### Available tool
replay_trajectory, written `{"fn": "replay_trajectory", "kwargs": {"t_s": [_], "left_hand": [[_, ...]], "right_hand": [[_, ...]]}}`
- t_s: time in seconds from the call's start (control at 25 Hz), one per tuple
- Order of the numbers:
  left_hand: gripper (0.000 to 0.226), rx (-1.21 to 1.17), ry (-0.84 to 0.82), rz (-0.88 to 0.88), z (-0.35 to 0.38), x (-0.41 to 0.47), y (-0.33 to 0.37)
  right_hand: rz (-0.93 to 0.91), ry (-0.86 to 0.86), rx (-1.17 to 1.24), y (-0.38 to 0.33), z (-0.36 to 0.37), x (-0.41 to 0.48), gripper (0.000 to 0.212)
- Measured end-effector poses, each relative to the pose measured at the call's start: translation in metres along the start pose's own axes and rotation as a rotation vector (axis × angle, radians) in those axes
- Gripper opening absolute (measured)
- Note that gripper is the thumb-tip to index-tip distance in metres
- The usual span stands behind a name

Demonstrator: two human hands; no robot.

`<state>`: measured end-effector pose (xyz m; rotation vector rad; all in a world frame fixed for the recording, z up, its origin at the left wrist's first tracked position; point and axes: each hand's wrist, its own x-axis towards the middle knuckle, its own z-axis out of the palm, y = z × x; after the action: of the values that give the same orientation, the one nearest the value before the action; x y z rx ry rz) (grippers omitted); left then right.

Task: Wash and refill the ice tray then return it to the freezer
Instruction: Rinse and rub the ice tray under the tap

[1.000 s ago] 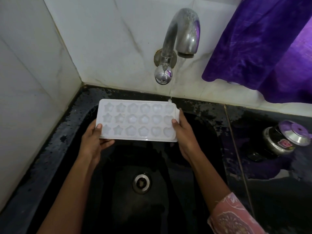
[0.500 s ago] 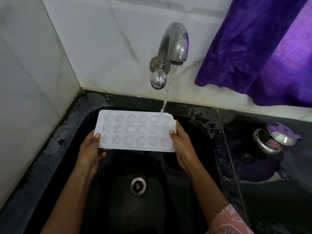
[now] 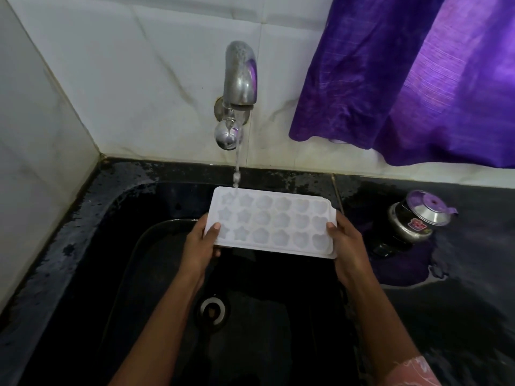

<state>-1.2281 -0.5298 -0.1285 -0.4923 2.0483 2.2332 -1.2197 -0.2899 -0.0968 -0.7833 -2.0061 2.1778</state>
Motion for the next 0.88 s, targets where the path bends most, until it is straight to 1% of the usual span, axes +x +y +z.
{"fn": "replay_trajectory", "kwargs": {"t_s": [0.16, 0.36, 0.44, 0.52, 0.56, 0.6, 0.68, 0.72, 0.8, 0.88], "left_hand": [[0.033, 0.021, -0.072, 0.047, -0.001, -0.001, 0.010], [0.028, 0.003, 0.046, 0.038, -0.034, -0.002, 0.011], [0.030, -0.078, 0.081, 0.018, -0.051, -0.004, 0.011], [0.034, -0.225, 0.123, 0.000, -0.065, -0.004, 0.013], [0.035, -0.283, 0.154, -0.007, -0.072, -0.004, 0.014], [0.036, -0.322, 0.182, -0.009, -0.077, -0.005, 0.015], [0.036, -0.363, 0.213, -0.005, -0.083, -0.007, 0.016], [0.035, -0.381, 0.216, -0.011, -0.082, -0.009, 0.016], [0.035, -0.427, 0.210, -0.033, -0.076, -0.012, 0.014], [0.034, -0.479, 0.183, -0.059, -0.063, -0.014, 0.012]], "right_hand": [[0.005, 0.020, -0.001, -0.002, 0.000, 0.005, 0.039], [-0.020, -0.048, -0.050, 0.003, 0.033, 0.003, 0.040], [-0.030, -0.105, -0.100, 0.009, 0.053, 0.000, 0.042], [-0.053, -0.173, -0.196, 0.010, 0.075, -0.005, 0.044], [-0.086, -0.197, -0.298, 0.011, 0.085, -0.007, 0.046], [-0.159, -0.202, -0.487, 0.010, 0.094, -0.010, 0.049], [-0.396, -0.192, -0.967, 0.013, 0.112, -0.019, 0.057], [-0.518, -0.213, -1.134, 0.017, 0.120, -0.024, 0.062], [-0.620, -0.284, -1.264, 0.023, 0.138, -0.033, 0.071], [-0.715, -0.369, -1.303, 0.032, 0.155, -0.041, 0.079]]}}
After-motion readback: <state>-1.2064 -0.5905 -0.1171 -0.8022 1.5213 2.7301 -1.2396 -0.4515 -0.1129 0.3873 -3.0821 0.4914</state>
